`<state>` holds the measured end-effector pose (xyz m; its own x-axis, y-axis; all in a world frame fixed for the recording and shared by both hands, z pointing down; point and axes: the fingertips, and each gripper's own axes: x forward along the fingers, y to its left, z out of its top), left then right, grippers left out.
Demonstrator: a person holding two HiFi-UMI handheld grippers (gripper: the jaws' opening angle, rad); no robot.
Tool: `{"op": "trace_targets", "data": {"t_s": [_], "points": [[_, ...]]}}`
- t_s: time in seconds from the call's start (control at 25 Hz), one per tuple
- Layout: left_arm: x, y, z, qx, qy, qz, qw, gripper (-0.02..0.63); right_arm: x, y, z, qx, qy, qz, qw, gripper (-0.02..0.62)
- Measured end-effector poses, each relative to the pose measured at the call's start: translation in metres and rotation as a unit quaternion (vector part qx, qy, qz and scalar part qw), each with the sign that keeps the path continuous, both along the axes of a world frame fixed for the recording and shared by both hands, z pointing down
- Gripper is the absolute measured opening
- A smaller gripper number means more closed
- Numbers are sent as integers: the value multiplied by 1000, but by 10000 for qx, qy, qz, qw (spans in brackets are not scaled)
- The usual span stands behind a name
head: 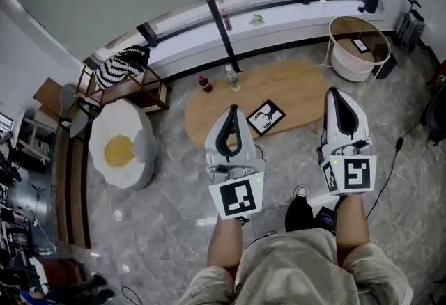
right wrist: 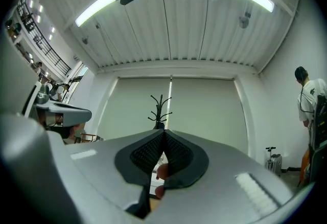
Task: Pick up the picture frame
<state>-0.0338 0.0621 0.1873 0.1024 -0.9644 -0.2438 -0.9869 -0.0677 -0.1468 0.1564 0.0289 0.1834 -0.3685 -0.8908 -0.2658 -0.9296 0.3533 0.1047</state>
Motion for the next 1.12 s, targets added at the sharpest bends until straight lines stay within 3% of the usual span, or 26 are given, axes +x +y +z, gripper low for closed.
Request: {"op": "trace_targets", "data": {"t_s": [0.72, 1.12], "points": [[99, -142, -12, 65, -100, -132, 9998, 5, 102, -141, -4, 57, -53, -83, 9999, 2], [119, -186, -4, -30, -152, -326, 9993, 5, 125, -192, 2, 20, -163, -229, 9996, 2]]}}
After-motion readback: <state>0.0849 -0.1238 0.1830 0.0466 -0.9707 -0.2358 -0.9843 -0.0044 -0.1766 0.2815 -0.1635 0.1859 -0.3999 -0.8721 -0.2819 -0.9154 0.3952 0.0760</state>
